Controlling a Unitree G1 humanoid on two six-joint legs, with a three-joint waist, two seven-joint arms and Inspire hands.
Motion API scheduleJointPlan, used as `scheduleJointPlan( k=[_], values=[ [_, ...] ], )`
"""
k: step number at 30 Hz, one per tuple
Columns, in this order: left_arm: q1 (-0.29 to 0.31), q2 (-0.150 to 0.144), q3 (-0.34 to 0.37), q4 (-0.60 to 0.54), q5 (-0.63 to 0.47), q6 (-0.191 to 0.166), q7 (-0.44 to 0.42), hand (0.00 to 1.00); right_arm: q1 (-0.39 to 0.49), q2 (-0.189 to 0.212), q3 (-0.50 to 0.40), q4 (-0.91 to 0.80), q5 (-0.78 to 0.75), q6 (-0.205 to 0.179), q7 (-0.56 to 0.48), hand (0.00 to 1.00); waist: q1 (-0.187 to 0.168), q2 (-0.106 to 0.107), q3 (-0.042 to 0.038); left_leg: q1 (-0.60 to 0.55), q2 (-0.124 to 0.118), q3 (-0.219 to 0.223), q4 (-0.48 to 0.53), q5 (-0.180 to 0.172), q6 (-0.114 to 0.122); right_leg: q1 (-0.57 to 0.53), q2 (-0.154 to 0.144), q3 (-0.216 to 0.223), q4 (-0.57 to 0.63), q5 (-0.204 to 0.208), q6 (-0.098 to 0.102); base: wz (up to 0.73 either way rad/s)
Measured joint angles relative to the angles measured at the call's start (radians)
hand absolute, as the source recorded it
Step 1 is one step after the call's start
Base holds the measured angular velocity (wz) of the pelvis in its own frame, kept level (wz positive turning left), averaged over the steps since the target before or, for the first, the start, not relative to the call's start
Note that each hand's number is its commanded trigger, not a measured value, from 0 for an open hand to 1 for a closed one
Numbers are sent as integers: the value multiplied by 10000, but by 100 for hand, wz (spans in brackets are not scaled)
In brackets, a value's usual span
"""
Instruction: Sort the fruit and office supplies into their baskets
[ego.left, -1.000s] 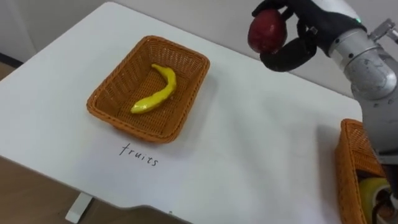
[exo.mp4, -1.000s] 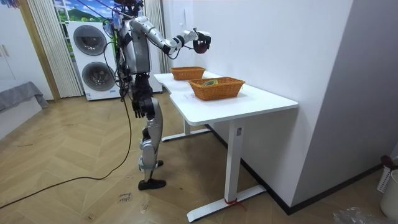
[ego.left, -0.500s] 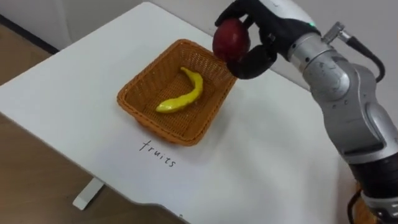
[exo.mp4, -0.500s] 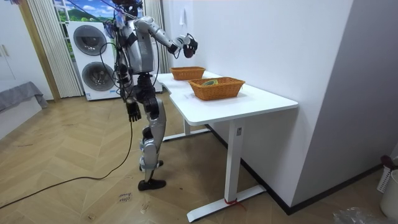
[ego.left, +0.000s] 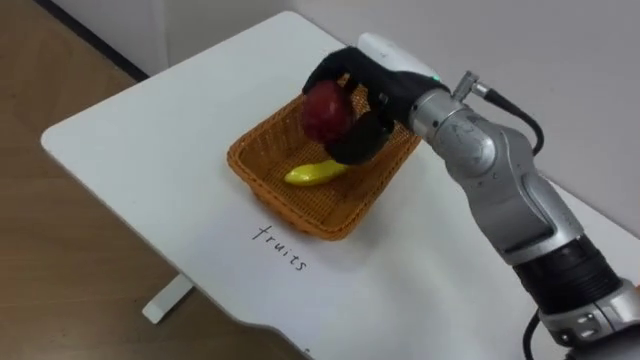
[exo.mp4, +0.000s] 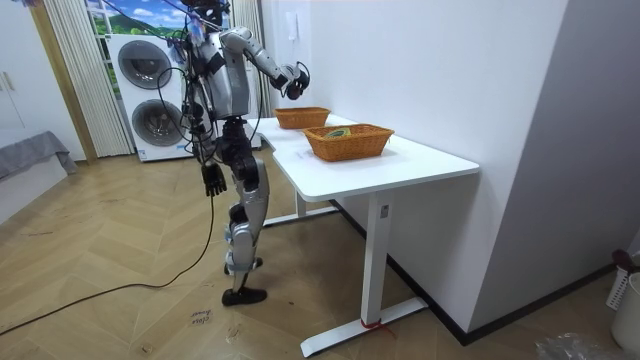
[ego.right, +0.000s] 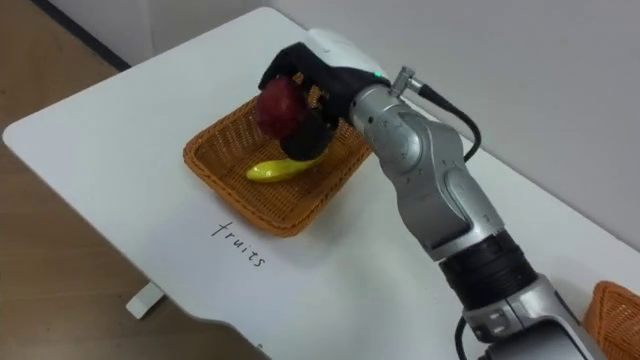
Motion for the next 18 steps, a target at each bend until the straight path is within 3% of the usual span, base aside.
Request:
scheduleJointPlan(
  k=[11,12,13,14,18],
  values=[
    [-58,82,-1,-14,6,336,2,0,1,-21,390,132,-213,24,-22,100,-16,22,16,-25,-1,3,-13,-1,-1,-40,-4,-87,0,-3,0,0],
    [-61,89,-1,-13,6,356,4,0,1,-22,390,132,-218,23,-22,89,-25,20,15,-31,-1,3,-13,0,0,-46,-4,-88,0,-3,0,0],
    [-60,93,-1,-13,6,365,5,0,1,-21,391,133,-219,24,-22,49,-14,21,15,-33,0,3,-12,0,-1,-47,-4,-89,0,-3,1,0],
    [-60,94,-1,-13,7,368,6,0,1,-22,391,132,-220,24,-22,2,-12,21,15,-33,1,3,-12,0,-1,-49,-3,-89,-1,-3,0,0],
    [-73,110,-99,-19,7,370,40,0,1,-22,392,134,-221,25,-22,0,-19,21,14,-43,2,4,-13,0,-1,-120,-1,-87,-1,-3,0,0]
  ],
)
